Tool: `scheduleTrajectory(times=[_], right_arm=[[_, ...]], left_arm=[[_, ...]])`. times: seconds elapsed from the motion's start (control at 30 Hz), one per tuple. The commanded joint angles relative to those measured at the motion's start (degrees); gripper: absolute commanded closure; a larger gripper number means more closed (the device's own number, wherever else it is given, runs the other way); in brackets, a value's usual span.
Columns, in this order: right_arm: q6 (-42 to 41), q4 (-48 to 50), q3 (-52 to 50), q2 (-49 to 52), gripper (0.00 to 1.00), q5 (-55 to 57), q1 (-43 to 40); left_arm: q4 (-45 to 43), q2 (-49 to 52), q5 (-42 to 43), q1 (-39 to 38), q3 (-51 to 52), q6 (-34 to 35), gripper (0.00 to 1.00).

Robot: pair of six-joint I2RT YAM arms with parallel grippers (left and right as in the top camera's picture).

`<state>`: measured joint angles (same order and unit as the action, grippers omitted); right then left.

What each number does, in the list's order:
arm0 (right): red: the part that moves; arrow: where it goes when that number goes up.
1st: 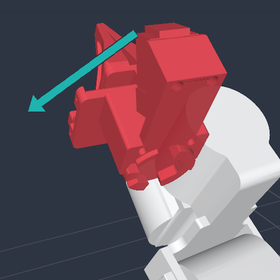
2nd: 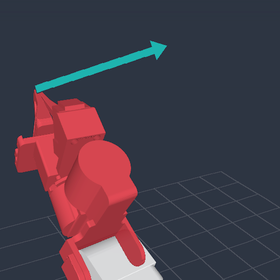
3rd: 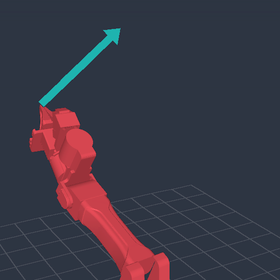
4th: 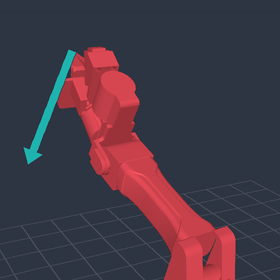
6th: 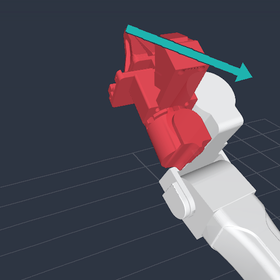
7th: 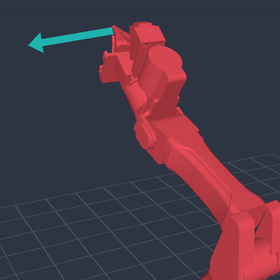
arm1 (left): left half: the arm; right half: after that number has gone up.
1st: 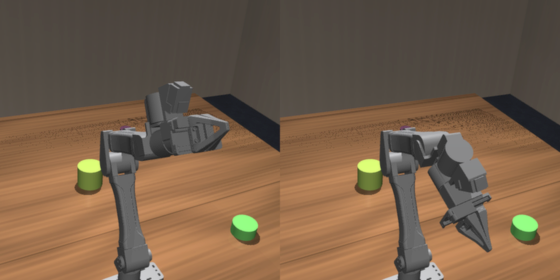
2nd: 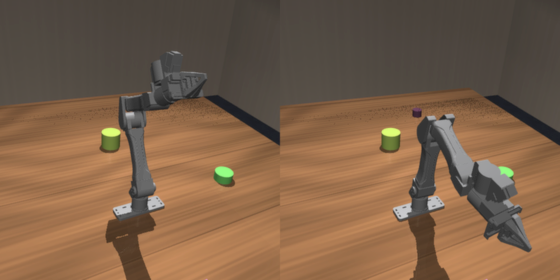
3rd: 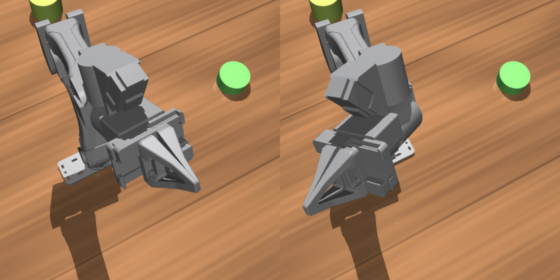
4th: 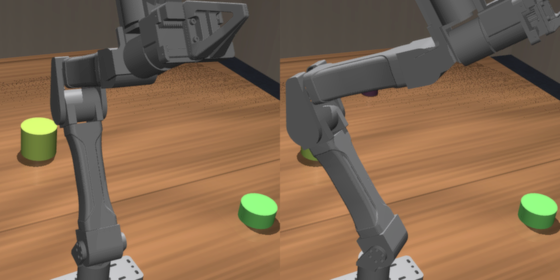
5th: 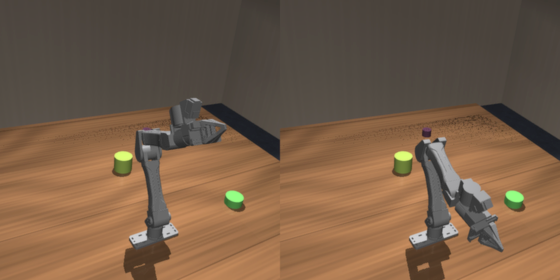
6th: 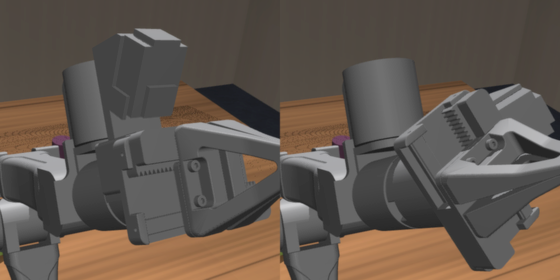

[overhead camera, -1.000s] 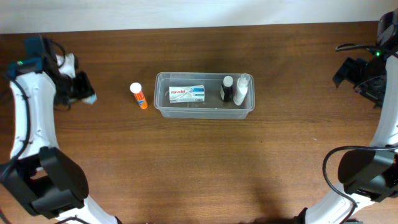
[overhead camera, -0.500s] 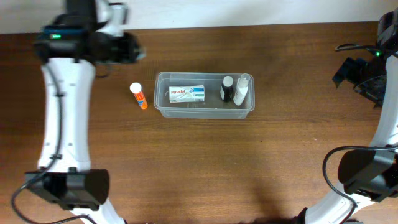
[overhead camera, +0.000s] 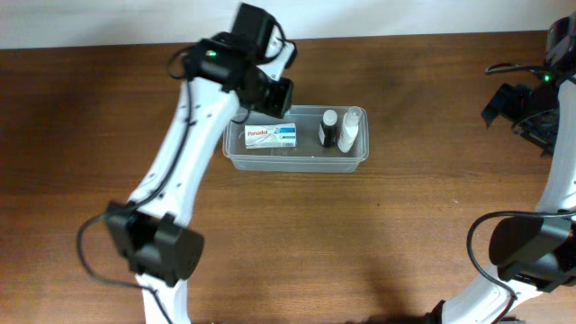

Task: Pack container
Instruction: 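Carry the jar right and lower it into the container beside the Panadol box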

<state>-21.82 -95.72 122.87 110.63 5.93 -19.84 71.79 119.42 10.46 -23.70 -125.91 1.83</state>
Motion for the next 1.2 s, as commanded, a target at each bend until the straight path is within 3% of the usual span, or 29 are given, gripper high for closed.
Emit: scheduleTrajectory(times=[0.0, 0.63, 0.9, 1.17], right_arm=[[0.4, 0.2, -0.2, 0.2, 0.01, -0.1, -0.1], [0.4, 0.2, -0.2, 0.2, 0.02, -0.1, -0.1], [0.4, 0.2, -0.2, 0.2, 0.02, -0.1, -0.1], [0.4, 0.2, -0.2, 0.2, 0.02, -0.1, -0.1]], left_arm=[[0.3, 3.5, -0.1, -0.9, -0.9, 1.9, 0.64], [2.6, 15.6, 2.2, -5.4, -0.9, 3.3, 0.64], [2.9, 16.5, -3.4, -5.4, -0.9, 5.7, 0.63], [4.1, 16.5, -3.4, -5.4, -0.9, 6.5, 0.64]])
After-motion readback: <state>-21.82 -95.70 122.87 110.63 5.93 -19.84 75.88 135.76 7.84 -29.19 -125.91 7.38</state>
